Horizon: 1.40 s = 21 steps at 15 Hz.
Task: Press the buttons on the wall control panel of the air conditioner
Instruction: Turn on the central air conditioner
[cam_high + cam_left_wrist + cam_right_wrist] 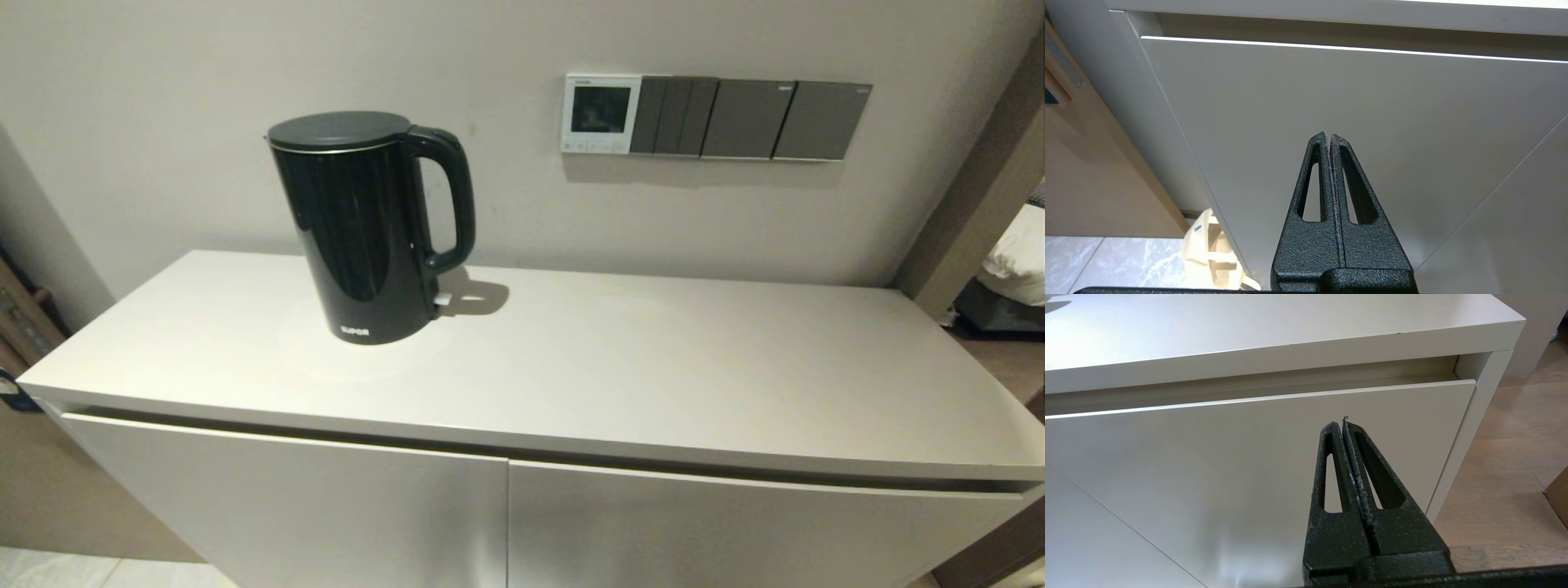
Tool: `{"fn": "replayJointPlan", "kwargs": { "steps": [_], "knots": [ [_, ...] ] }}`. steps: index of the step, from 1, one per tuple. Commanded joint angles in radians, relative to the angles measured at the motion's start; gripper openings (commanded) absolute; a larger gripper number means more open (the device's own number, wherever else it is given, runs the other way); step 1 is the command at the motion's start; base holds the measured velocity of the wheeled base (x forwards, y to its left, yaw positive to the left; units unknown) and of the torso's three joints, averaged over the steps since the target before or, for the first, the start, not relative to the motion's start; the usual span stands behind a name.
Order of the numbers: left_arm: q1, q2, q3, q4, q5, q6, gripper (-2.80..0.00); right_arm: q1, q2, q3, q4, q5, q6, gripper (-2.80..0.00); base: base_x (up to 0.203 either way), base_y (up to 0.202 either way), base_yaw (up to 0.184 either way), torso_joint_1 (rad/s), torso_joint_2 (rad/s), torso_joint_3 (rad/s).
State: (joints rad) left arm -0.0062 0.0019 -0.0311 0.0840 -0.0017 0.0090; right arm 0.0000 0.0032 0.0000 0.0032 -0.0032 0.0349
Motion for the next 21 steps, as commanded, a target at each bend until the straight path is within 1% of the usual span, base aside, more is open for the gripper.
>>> {"fn": "replayJointPlan", "kwargs": {
  "steps": [1, 21],
  "knots": [
    [0.0, 0.0, 0.0, 0.0, 0.0, 0.0, -2.8, 0.0, 0.001, 0.003, 0.0, 0.0, 0.0, -2.8, 0.0, 0.0, 0.0, 0.0, 0.0, 0.0],
    [0.0, 0.0, 0.0, 0.0, 0.0, 0.0, -2.8, -0.002, -0.002, 0.0, -0.005, -0.003, -0.007, -2.8, 0.0, 0.0, 0.0, 0.0, 0.0, 0.0]
  ]
}}
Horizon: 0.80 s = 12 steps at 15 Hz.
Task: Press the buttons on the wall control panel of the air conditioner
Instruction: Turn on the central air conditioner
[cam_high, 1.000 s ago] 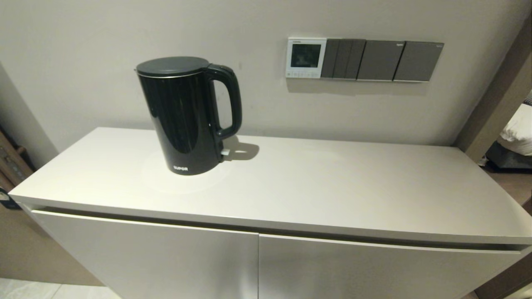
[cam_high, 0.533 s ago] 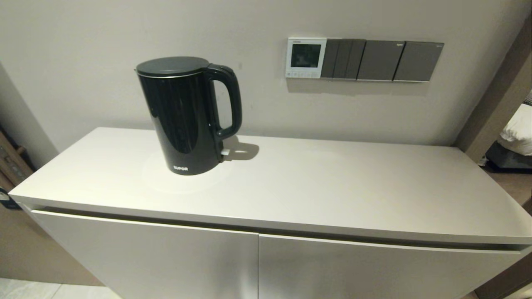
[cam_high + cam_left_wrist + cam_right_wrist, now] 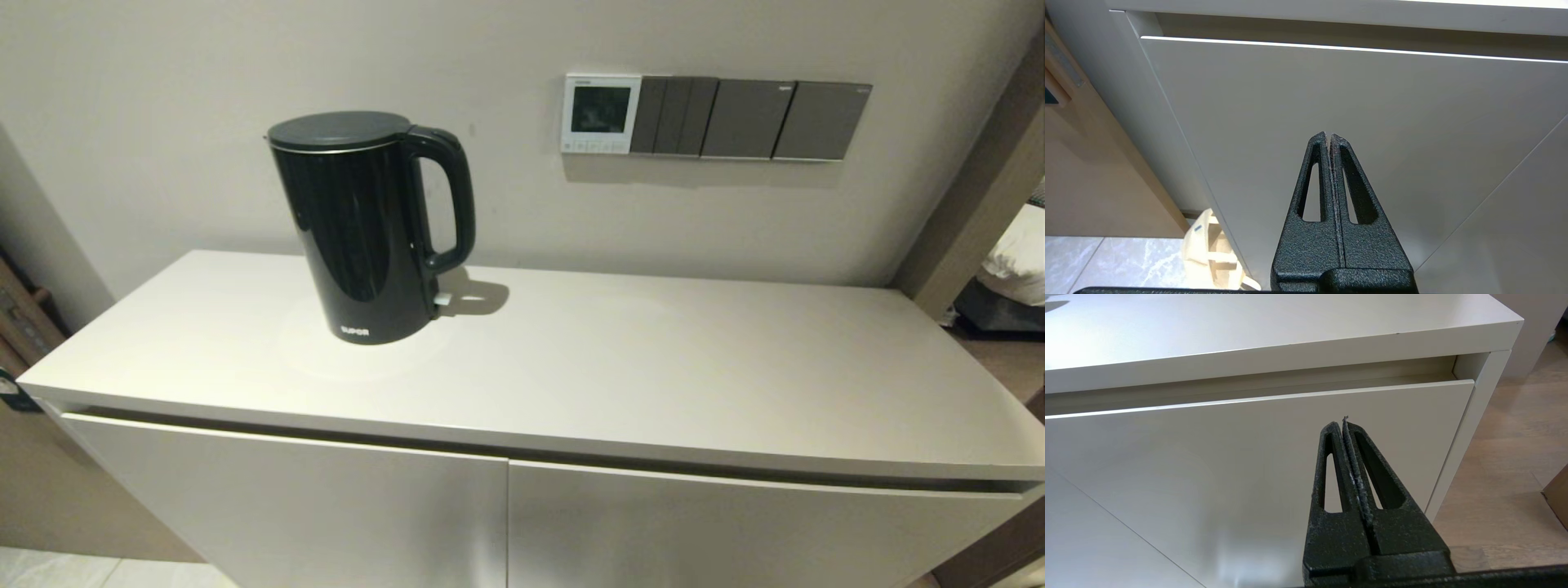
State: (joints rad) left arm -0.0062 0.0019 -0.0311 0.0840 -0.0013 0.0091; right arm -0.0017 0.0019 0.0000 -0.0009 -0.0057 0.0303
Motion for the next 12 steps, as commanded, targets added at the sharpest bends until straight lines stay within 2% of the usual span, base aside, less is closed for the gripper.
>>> {"fn": "replayJointPlan", "kwargs": {
  "steps": [1, 3, 6, 9, 12],
  "knots": [
    [0.0, 0.0, 0.0, 0.0, 0.0, 0.0, -2.8, 0.0, -0.002, -0.003, -0.003, -0.001, -0.009, -2.8, 0.0, 0.0, 0.0, 0.0, 0.0, 0.0],
    [0.0, 0.0, 0.0, 0.0, 0.0, 0.0, -2.8, 0.002, -0.002, -0.093, 0.009, -0.002, -0.011, -2.8, 0.0, 0.0, 0.0, 0.0, 0.0, 0.0],
    [0.0, 0.0, 0.0, 0.0, 0.0, 0.0, -2.8, 0.003, 0.022, -0.28, 0.098, -0.005, -0.022, -2.8, 0.0, 0.0, 0.0, 0.0, 0.0, 0.0],
    [0.0, 0.0, -0.001, 0.0, 0.0, 0.0, -2.8, 0.0, 0.214, -0.425, 0.107, -0.019, -0.027, -2.8, 0.0, 0.0, 0.0, 0.0, 0.0, 0.0],
    [0.0, 0.0, -0.001, 0.0, 0.0, 0.0, -2.8, -0.014, 0.455, -0.615, 0.06, -0.054, -0.027, -2.8, 0.0, 0.0, 0.0, 0.0, 0.0, 0.0]
  ]
}}
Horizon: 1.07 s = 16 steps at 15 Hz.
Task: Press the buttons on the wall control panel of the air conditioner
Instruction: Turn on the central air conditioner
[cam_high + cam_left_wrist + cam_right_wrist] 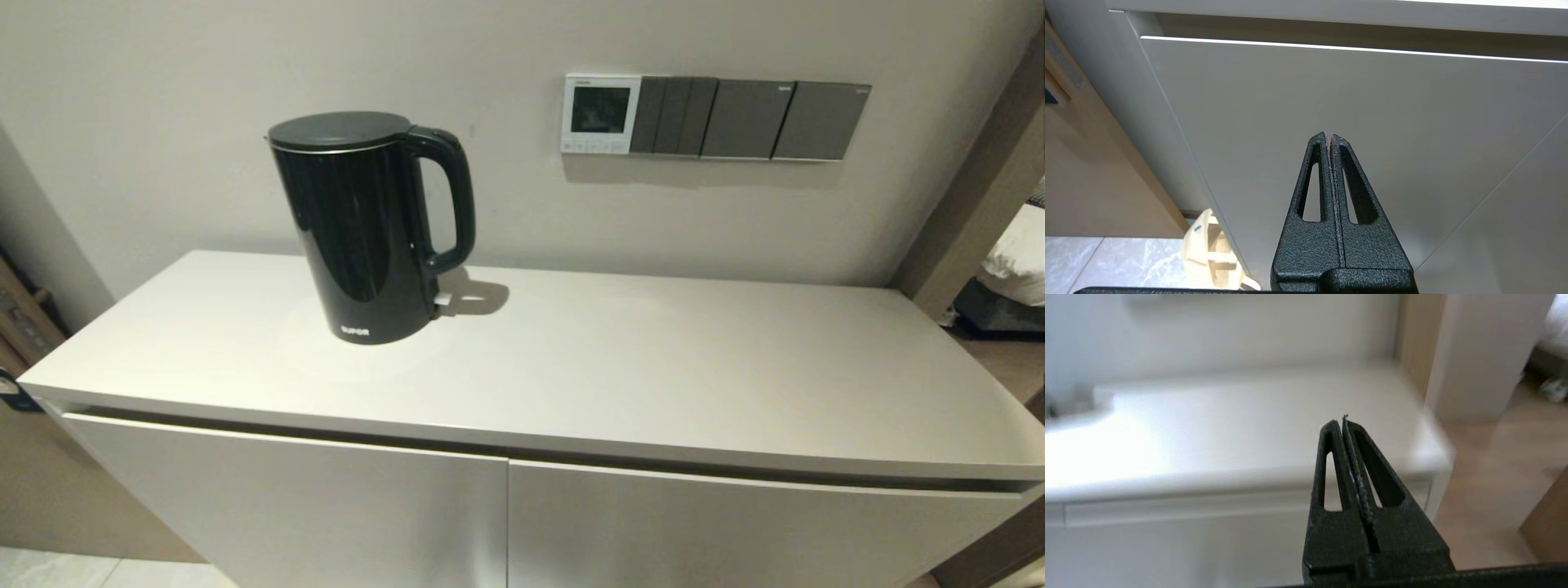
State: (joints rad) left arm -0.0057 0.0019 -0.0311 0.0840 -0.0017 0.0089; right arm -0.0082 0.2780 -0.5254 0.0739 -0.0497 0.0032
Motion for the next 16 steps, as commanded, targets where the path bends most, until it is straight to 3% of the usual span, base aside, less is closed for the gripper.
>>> {"fn": "replayJointPlan", "kwargs": {
  "steps": [1, 8, 11, 14, 16],
  "knots": [
    [0.0, 0.0, 0.0, 0.0, 0.0, 0.0, -2.8, -0.015, 0.265, -0.164, -0.041, -0.027, 0.0, -2.8, 0.0, 0.0, 0.0, 0.0, 0.0, 0.0],
    [0.0, 0.0, 0.0, 0.0, 0.0, 0.0, -2.8, -0.014, 0.767, -0.614, -0.156, -0.061, 0.052, -2.8, 0.0, 0.0, 0.0, 0.0, 0.0, 0.0],
    [0.0, 0.0, 0.0, 0.0, 0.0, 0.0, -2.8, 0.122, 0.937, -0.729, -0.163, -0.064, 0.111, -2.8, 0.0, 0.0, 0.0, 0.0, 0.0, 0.0],
    [0.0, 0.0, 0.0, 0.0, 0.0, 0.0, -2.8, 0.203, 1.085, -0.769, -0.184, -0.067, 0.174, -2.8, 0.0, 0.0, 0.0, 0.0, 0.0, 0.0],
    [0.0, 0.0, 0.0, 0.0, -0.001, 0.0, -2.8, 0.248, 1.197, -0.793, -0.284, -0.122, 0.189, -2.8, 0.0, 0.0, 0.0, 0.0, 0.0, 0.0]
  ]
}}
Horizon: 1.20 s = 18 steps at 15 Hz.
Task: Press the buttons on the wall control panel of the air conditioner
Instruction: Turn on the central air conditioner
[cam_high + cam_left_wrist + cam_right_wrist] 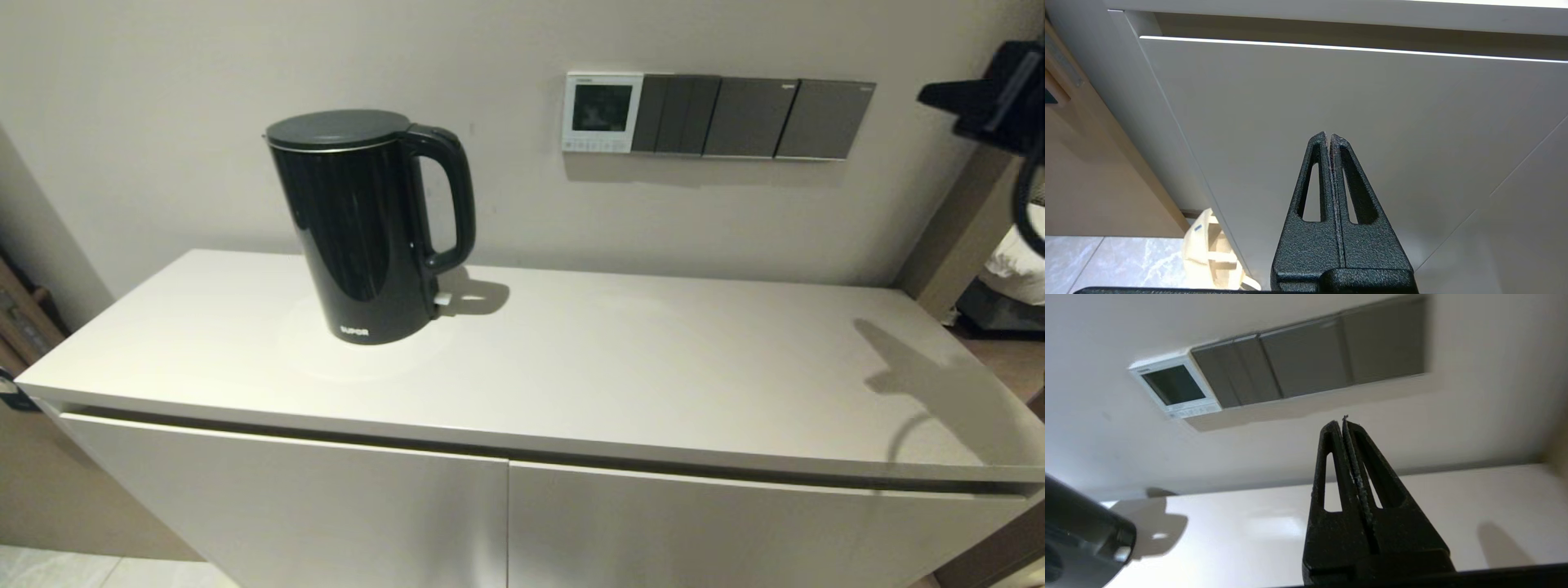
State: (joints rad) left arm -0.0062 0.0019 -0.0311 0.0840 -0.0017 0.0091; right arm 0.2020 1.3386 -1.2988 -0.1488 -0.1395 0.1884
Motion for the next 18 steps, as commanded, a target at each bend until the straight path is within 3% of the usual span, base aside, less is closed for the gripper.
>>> {"fn": "replayJointPlan", "kwargs": {
  "steps": [1, 3, 10, 18],
  "knots": [
    [0.0, 0.0, 0.0, 0.0, 0.0, 0.0, -2.8, 0.07, 0.185, -0.033, -0.132, -0.092, 0.003, -2.8, 0.0, 0.0, 0.0, 0.0, 0.0, 0.0],
    [0.001, 0.0, 0.0, 0.0, 0.0, 0.0, -2.8, 0.15, 0.263, -0.054, -0.24, -0.186, -0.01, -2.8, 0.0, 0.0, 0.0, 0.0, 0.0, 0.0],
    [0.0, 0.0, 0.0, 0.0, 0.0, 0.0, -2.8, 0.279, 0.473, -0.165, -0.485, -0.319, -0.072, -2.8, 0.0, 0.0, 0.0, 0.0, 0.0, 0.0],
    [0.0, 0.0, 0.0, 0.0, 0.0, 0.0, -2.8, 0.379, 0.624, -0.275, -0.586, -0.429, -0.231, -2.8, 0.0, 0.0, 0.0, 0.0, 0.0, 0.0]
  ]
}}
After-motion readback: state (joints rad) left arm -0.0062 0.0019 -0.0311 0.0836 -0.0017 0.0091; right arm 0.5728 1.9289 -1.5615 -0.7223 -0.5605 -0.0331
